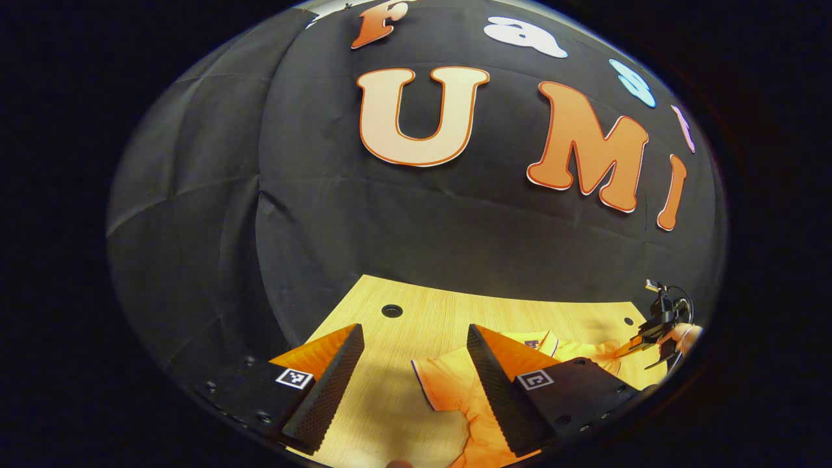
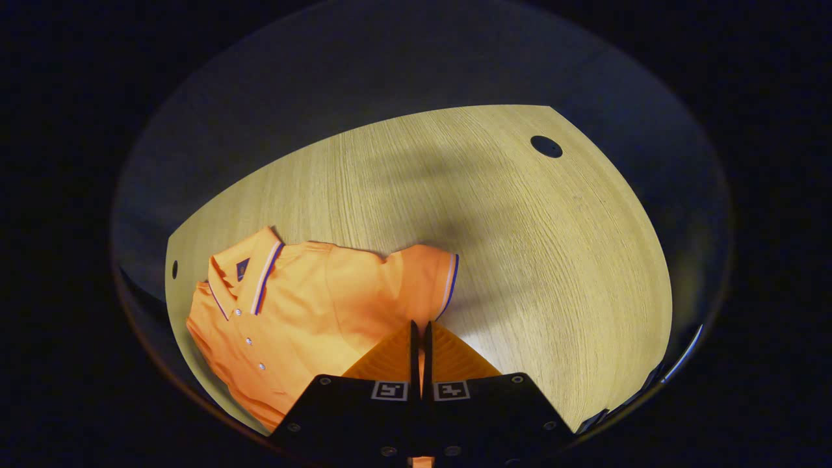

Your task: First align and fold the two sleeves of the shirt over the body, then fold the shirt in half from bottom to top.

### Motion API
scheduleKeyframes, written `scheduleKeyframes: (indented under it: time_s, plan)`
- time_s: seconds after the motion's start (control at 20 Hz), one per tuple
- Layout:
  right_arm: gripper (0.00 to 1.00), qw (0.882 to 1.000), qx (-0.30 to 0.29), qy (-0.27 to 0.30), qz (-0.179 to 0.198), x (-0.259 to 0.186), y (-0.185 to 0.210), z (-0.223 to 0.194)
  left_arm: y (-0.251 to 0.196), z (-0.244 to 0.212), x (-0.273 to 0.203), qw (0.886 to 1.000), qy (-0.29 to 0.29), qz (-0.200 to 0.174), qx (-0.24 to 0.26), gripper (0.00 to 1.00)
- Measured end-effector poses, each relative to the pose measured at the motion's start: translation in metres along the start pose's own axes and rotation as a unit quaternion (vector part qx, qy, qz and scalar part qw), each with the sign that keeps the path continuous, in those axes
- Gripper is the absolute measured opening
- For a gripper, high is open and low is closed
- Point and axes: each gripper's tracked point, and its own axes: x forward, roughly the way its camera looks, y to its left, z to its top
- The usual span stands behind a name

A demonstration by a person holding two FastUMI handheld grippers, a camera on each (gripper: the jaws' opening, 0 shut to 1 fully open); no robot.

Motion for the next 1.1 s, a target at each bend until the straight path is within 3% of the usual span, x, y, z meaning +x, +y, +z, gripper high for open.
scheduleKeyframes:
  time_s: [0.15, 0.5, 0.85, 1.1]
  plan:
    - [0.0, 0.999, -0.044, -0.027, -0.01, -0.019, 0.018, 0.007, 0.009, 0.003, -0.002, 1.0, -0.004, -0.003, -0.002, 0.98]
    - [0.0, 0.99, -0.118, -0.056, 0.044, -0.068, 0.125, -0.011, 0.04, 0.002, -0.008, 1.0, -0.006, -0.011, 0.002, 0.98]
    - [0.02, 0.976, -0.205, -0.037, 0.07, -0.045, 0.196, -0.054, 0.078, -0.012, -0.009, 1.0, 0.01, -0.001, -0.011, 0.98]
    - [0.02, 0.971, -0.219, -0.021, 0.09, -0.03, 0.217, -0.071, 0.085, -0.02, -0.003, 1.0, 0.02, 0.0, -0.013, 0.98]
